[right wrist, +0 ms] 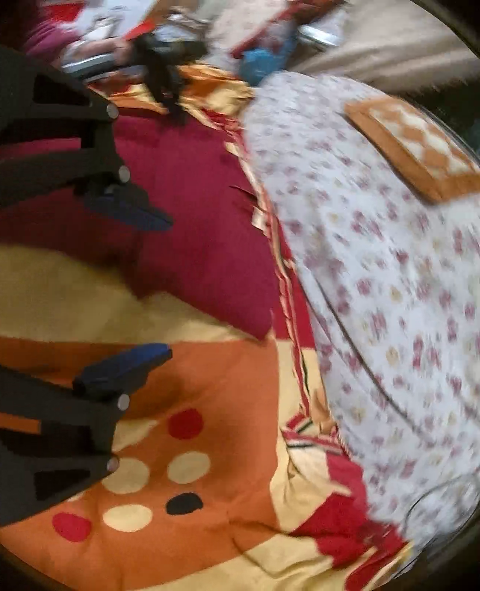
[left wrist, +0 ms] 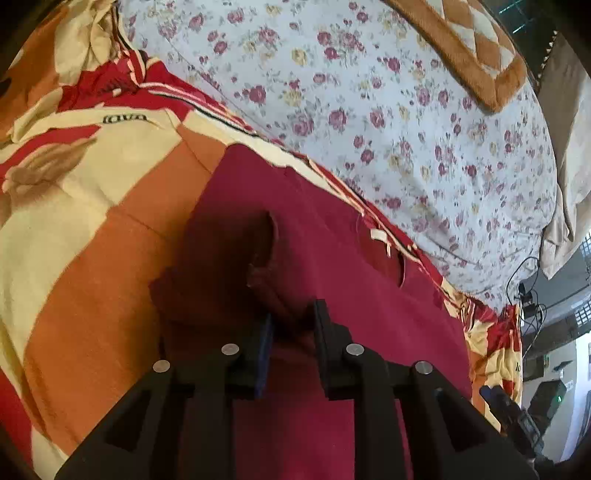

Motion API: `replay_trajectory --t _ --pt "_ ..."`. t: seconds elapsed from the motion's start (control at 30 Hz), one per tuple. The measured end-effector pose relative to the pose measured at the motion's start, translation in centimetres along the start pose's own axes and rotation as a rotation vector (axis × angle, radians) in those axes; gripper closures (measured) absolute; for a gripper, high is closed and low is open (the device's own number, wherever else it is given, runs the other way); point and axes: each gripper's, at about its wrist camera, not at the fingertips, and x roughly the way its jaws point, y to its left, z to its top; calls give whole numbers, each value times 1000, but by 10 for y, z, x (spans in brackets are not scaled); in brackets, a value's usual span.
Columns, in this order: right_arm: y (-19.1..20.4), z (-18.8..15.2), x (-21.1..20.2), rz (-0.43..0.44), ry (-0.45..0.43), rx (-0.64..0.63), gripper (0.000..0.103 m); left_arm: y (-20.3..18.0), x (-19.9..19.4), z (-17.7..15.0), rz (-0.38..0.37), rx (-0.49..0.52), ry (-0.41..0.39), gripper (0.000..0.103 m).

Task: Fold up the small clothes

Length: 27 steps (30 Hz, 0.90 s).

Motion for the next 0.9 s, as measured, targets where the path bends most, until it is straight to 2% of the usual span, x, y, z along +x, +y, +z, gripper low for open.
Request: replay_trajectory --t 0.1,0.2,0.23,0.3,0.37,0.43,0.47,0.53,0.57,0.67,0.77,0.83,0.9 --pt "0 16 30 -24 16 23 36 -3 2 0 22 7 -1 93" --pt "3 28 77 -5 84 53 36 -6 2 -2 48 34 -3 93" --pt "3 29 87 -2 96 54 40 -6 1 -2 53 42 -5 92" --pt "10 31 99 -19 94 9 83 -7 -2 -1 58 53 -3 87" --pt "21 31 89 -74 32 -67 87 -6 -9 1 78 80 -29 85" --pt "30 32 84 -187 -7 -152 87 -6 -14 3 105 107 -63 84" --pt "30 30 90 -233 2 -172 87 -6 -14 4 113 112 -70 84" --pt "25 26 103 -243 53 -153 87 -6 -14 5 109 107 -62 84" --pt "27 25 101 -247 33 -157 86 -7 -16 5 99 104 -63 84" --pt "24 28 83 -232 5 -94 67 -15 -19 5 103 136 -91 83" --pt "25 27 57 -179 -37 -46 66 -26 -13 4 123 182 -88 82" --pt "35 19 50 -127 -24 -81 66 -30 -2 3 151 202 -65 82" --pt "48 11 56 -114 15 -139 66 -31 10 0 186 217 -38 82"
